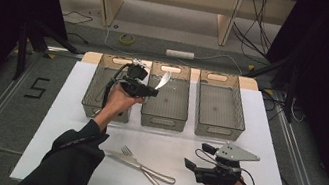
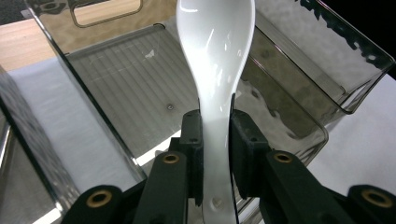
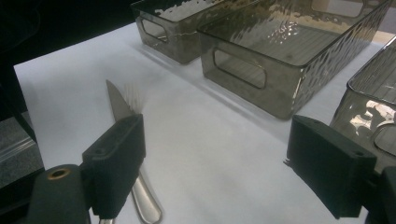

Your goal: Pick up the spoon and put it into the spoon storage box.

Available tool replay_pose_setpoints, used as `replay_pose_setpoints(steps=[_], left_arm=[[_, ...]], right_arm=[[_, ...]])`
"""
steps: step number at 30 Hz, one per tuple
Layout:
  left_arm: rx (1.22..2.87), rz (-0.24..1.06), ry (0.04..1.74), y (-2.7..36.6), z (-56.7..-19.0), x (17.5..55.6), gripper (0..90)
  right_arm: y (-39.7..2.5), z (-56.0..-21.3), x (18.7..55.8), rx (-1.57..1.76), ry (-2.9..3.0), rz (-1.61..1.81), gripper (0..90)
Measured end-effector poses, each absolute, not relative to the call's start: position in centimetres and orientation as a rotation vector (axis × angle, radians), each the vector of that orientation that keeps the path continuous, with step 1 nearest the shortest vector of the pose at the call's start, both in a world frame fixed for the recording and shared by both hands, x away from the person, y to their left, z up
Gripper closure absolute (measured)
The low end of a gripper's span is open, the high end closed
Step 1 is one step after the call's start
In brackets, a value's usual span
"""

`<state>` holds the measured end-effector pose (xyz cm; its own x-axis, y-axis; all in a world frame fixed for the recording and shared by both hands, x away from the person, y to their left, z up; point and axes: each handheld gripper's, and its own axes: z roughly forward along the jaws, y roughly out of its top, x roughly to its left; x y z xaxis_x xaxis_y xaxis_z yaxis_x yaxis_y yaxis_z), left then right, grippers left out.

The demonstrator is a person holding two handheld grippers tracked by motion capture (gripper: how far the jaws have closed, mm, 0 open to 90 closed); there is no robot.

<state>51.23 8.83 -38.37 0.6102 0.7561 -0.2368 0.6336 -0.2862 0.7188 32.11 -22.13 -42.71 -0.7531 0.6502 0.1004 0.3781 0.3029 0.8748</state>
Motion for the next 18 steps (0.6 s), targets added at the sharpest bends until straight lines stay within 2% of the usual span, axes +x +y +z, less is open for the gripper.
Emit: replay_pose_setpoints(steps=[18], left_arm=[[2.04,0.199,1.108,6.2,-39.2,52.8,75.8]], right_arm=[[-22.2,-42.8,32.2,0.934,2.304,1.435,20.4]])
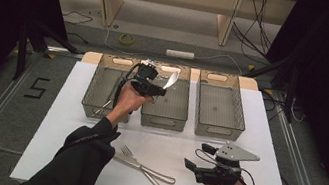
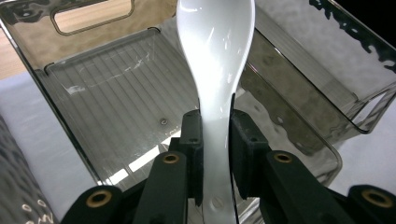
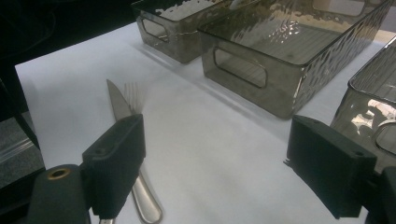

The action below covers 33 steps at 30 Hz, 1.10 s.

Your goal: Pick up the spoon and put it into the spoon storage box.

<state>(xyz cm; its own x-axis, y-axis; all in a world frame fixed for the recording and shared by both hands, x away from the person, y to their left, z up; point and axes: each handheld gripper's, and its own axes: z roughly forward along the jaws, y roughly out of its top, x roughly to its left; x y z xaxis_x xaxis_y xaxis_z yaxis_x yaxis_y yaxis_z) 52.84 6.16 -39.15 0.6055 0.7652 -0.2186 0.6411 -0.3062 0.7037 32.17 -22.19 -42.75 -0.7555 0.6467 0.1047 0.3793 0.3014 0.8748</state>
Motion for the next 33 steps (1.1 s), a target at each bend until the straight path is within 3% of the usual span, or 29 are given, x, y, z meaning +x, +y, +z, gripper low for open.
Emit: replay_pose_setpoints(steps=[24,27,33], left_arm=[[2.061,0.193,1.215,5.5,-41.0,54.0,74.8],[2.049,0.173,1.217,5.6,-41.0,54.1,62.6],[2.033,0.18,1.195,5.9,-40.2,53.7,55.2]], right_arm=[[-22.2,-42.8,32.1,0.93,2.308,1.436,20.4],[-22.2,-42.7,32.1,0.93,2.307,1.439,20.4],[-22.1,-42.8,32.1,0.93,2.308,1.439,20.4]])
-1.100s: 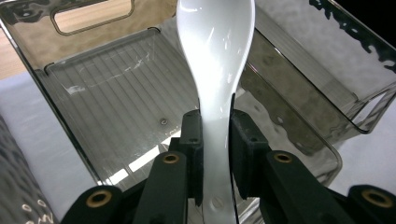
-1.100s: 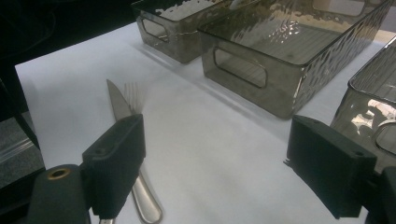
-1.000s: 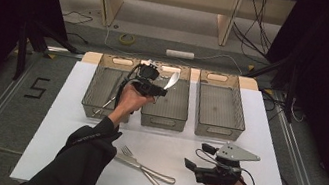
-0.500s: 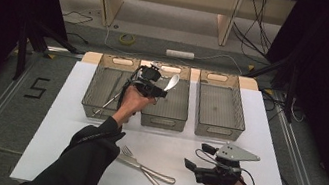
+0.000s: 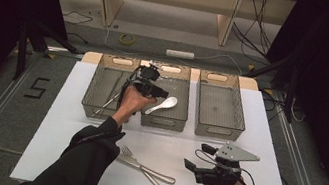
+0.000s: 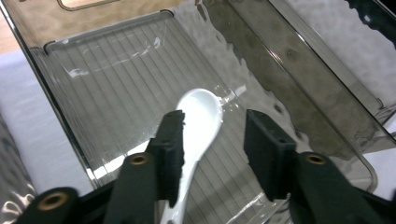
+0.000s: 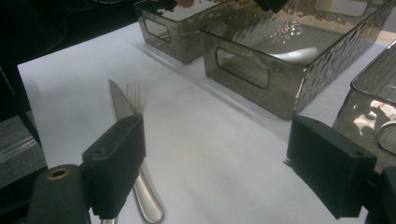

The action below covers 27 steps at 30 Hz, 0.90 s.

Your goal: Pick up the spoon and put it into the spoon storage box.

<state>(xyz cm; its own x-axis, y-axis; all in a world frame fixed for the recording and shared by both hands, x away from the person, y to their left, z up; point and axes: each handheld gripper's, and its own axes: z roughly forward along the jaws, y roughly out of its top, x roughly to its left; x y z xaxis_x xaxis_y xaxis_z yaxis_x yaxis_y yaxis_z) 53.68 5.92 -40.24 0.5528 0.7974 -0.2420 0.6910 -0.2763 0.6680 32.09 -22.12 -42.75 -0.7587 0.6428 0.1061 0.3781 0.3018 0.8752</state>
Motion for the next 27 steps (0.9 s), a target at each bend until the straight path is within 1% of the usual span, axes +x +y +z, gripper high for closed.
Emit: replay_pose_setpoints(steps=[2,7,10,15,23,27], left_arm=[[2.025,0.178,1.19,6.2,-39.9,53.4,52.0],[2.005,0.171,1.156,7.6,-38.5,51.8,38.2],[1.996,0.171,1.131,8.6,-37.7,50.6,33.4],[1.976,0.193,1.079,10.9,-36.6,48.4,28.7],[1.937,0.259,1.019,13.2,-36.6,45.6,26.7],[1.918,0.242,0.978,13.6,-36.6,44.5,24.9]], right_arm=[[-22.1,-42.8,32.1,0.929,2.309,1.438,20.4],[-22.1,-42.8,32.1,0.926,2.313,1.434,20.3],[-22.0,-42.8,32.1,0.919,2.323,1.427,20.3],[-21.8,-42.8,32.0,0.92,2.32,1.429,20.3],[-21.7,-42.8,32.0,0.91,2.327,1.41,20.3],[-21.6,-42.8,32.0,0.907,2.332,1.411,20.3]])
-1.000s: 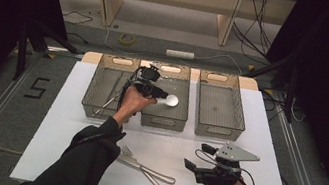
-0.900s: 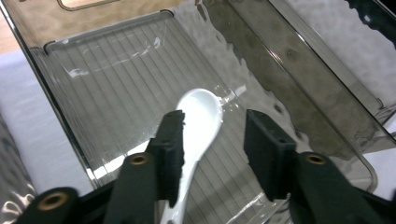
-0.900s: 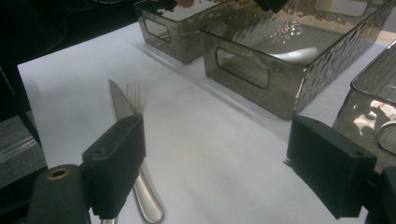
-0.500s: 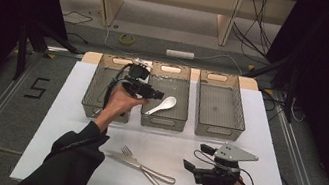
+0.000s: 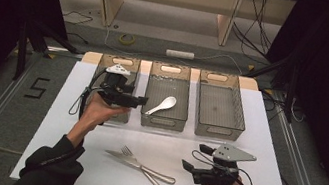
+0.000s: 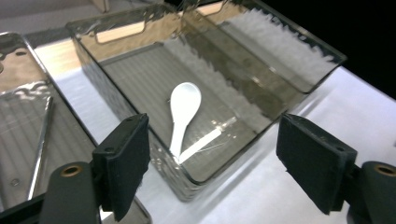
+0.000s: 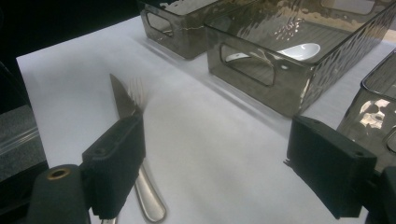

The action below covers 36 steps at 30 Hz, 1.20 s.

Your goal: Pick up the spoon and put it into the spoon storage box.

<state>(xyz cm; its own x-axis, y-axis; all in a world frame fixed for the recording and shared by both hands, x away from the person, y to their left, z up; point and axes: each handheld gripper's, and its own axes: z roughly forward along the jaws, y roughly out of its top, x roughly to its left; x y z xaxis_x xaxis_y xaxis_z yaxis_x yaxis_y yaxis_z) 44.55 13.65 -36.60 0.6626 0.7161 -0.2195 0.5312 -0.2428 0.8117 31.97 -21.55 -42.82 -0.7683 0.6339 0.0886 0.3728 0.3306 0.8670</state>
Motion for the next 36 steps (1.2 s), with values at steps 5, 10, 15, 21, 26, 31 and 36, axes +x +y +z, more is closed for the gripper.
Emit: replay_pose_setpoints(steps=[5,10,15,21,26,31,36], left_arm=[[1.958,0.285,0.967,14.2,-37.4,43.1,22.3],[1.911,0.308,0.965,15.0,-37.7,41.7,21.9],[1.873,0.327,0.949,15.1,-38.2,40.4,21.4],[1.839,0.361,0.94,15.8,-38.7,39.4,21.1],[1.803,0.368,0.947,16.6,-39.2,38.8,20.3],[1.78,0.377,0.949,17.1,-39.7,38.2,19.2],[1.768,0.388,0.954,17.5,-40.0,37.5,19.1]], right_arm=[[-21.5,-42.9,31.9,0.9,2.345,1.402,20.4],[-21.3,-42.9,31.9,0.897,2.349,1.403,20.4],[-21.0,-42.9,31.9,0.887,2.361,1.39,20.4],[-20.6,-42.9,31.9,0.862,2.392,1.354,20.6],[-20.1,-42.7,32.1,0.833,2.42,1.327,20.6],[-19.2,-42.4,32.3,0.78,2.466,1.276,20.7],[-18.1,-42.4,32.4,0.733,2.517,1.212,21.5]])
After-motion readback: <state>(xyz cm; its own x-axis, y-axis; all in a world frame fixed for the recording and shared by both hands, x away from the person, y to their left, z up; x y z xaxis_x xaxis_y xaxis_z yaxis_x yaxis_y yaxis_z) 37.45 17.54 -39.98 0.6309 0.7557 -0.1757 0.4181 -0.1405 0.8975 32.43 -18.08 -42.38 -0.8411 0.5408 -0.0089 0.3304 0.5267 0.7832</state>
